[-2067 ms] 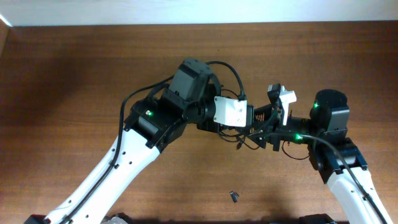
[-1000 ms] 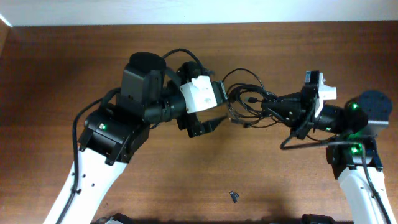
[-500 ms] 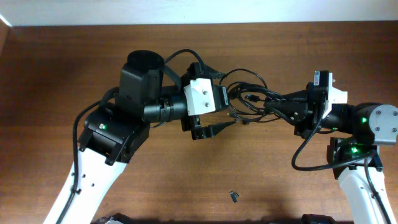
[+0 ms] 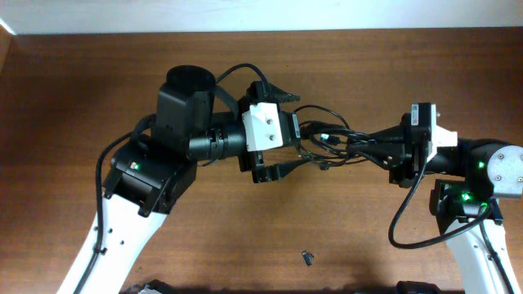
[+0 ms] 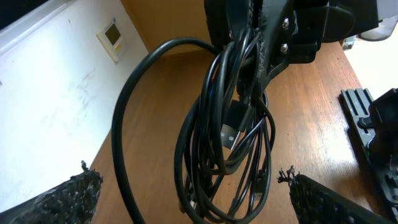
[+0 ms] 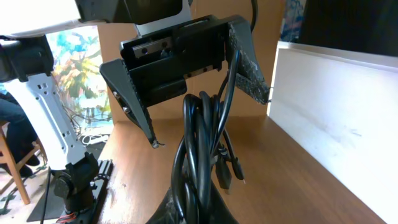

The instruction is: Untangle cables

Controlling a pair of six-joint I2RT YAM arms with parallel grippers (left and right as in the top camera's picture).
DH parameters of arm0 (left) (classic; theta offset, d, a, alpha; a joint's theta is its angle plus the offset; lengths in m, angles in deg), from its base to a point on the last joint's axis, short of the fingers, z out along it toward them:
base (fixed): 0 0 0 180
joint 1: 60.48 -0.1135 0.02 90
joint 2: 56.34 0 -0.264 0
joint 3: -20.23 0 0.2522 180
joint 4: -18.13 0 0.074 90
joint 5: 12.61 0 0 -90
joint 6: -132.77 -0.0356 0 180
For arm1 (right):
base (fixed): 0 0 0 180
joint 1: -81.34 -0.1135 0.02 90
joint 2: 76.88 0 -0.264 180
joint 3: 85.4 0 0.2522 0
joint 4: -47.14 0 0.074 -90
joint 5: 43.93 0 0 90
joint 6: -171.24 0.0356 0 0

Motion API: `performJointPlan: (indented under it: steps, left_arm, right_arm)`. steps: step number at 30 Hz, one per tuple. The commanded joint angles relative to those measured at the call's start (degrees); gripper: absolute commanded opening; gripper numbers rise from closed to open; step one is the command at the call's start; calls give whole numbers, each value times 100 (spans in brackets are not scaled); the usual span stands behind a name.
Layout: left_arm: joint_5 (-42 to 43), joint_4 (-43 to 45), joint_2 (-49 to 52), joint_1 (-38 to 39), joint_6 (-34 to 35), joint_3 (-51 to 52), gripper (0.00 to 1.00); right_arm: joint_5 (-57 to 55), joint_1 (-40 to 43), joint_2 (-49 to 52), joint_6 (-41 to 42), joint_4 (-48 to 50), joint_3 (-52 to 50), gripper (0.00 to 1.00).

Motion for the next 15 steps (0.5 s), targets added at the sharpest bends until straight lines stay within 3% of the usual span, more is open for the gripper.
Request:
performJointPlan:
  steps: [1,2,3,5,7,15]
  left_arm:
    - [138,-212,76,-20,48,-57,79]
    - [133,-245,122,-20,50,-57,53]
    - [129,-262,181,-20,50,-57,34]
    - [136,-284,348,-20,52,-57,24]
    - [144,-280,505,-20,52,-57,0]
    - [361,-240,483,-20,52,-59,0]
  right_arm:
    - [31,7,-22,28,42,96,4]
    - [31,7,-22,28,42,96,4]
    - [31,7,-22,28,42,96,4]
    - [33,7,-22,31,42,96,4]
    - [31,7,-22,61,42,96,4]
    - [31,7,-22,160,39,96,4]
